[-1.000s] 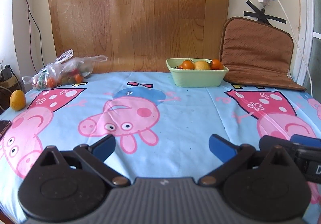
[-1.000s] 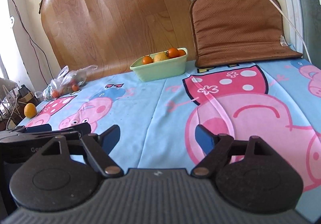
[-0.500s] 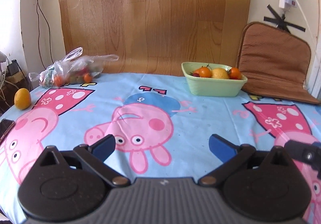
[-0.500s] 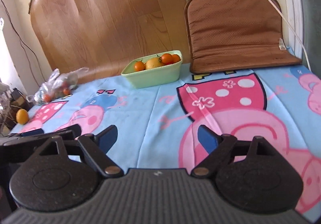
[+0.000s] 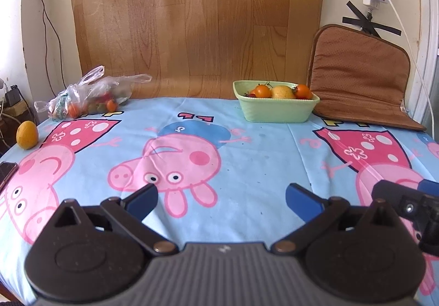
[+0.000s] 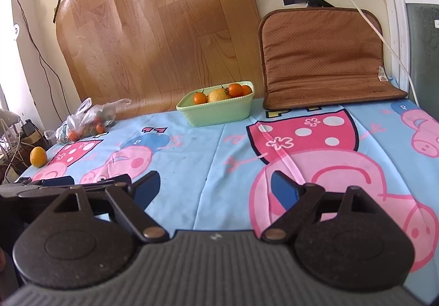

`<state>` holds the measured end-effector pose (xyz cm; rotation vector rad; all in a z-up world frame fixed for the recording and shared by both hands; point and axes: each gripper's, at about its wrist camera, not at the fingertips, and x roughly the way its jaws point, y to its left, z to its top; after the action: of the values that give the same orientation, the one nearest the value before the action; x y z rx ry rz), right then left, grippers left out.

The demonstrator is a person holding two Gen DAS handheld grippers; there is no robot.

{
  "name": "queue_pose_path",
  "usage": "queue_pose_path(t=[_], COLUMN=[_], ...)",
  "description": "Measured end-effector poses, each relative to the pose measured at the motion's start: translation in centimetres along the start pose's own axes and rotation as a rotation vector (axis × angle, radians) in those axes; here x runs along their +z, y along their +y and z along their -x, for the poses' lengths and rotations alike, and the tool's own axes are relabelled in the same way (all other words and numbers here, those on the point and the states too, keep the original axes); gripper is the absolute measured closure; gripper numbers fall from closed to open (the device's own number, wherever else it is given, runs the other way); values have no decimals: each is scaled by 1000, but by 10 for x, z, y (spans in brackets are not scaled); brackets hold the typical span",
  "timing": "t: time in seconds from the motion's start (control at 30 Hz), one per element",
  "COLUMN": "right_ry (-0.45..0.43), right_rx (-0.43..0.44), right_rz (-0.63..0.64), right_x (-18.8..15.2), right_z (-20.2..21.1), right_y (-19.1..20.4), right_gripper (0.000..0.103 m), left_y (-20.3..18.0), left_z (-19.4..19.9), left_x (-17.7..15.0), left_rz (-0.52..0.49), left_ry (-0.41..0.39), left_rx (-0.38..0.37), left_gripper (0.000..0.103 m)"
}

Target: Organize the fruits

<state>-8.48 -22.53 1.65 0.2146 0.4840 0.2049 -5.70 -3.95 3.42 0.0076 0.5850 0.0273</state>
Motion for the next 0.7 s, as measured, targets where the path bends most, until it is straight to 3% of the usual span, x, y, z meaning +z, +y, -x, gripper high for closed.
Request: queue_pose_path(t=[0.53,0.7], right_ry=[21,31], right_rx=[3,1], right_rz=[-38,-39], right_x=[-1,-2], right_z=[-8,-12], right_y=[-10,-11], right_gripper=[13,13], left_y=[-8,-4], left_z=[-10,-15], left_x=[-2,-2], left_rz=[-23,-7], left_ry=[57,57], left_rx=[-22,-68], left_gripper=[0,1])
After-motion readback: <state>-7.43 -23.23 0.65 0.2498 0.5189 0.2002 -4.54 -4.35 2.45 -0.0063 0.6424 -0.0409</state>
